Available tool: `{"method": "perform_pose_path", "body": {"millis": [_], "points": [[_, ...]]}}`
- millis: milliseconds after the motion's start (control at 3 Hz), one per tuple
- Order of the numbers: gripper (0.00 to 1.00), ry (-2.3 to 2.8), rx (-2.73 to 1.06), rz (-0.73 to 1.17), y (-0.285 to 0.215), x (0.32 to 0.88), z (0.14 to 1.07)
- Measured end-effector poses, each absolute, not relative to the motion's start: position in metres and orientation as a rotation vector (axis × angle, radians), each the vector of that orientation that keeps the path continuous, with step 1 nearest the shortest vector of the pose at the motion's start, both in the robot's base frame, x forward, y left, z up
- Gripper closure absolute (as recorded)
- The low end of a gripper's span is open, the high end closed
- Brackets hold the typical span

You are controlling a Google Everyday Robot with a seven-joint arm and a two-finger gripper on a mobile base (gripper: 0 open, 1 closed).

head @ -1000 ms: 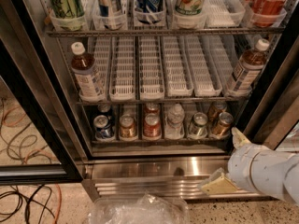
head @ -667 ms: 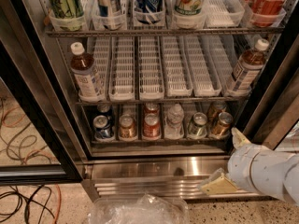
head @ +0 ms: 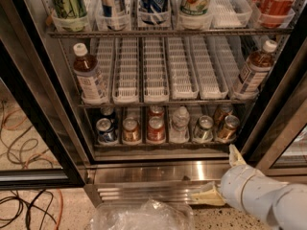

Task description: Pick orange can from bottom shelf of fridge

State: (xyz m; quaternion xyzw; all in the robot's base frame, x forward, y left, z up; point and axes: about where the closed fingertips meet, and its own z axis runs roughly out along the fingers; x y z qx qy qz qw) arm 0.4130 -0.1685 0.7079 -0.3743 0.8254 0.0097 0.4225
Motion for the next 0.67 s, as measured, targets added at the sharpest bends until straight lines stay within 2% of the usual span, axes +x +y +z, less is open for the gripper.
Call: {"method": "perform_pose_path", "body": {"millis": [667], "points": [[0.0, 2.03, -0.87, 0.168, -0.084, 0.414, 0.613]]}}
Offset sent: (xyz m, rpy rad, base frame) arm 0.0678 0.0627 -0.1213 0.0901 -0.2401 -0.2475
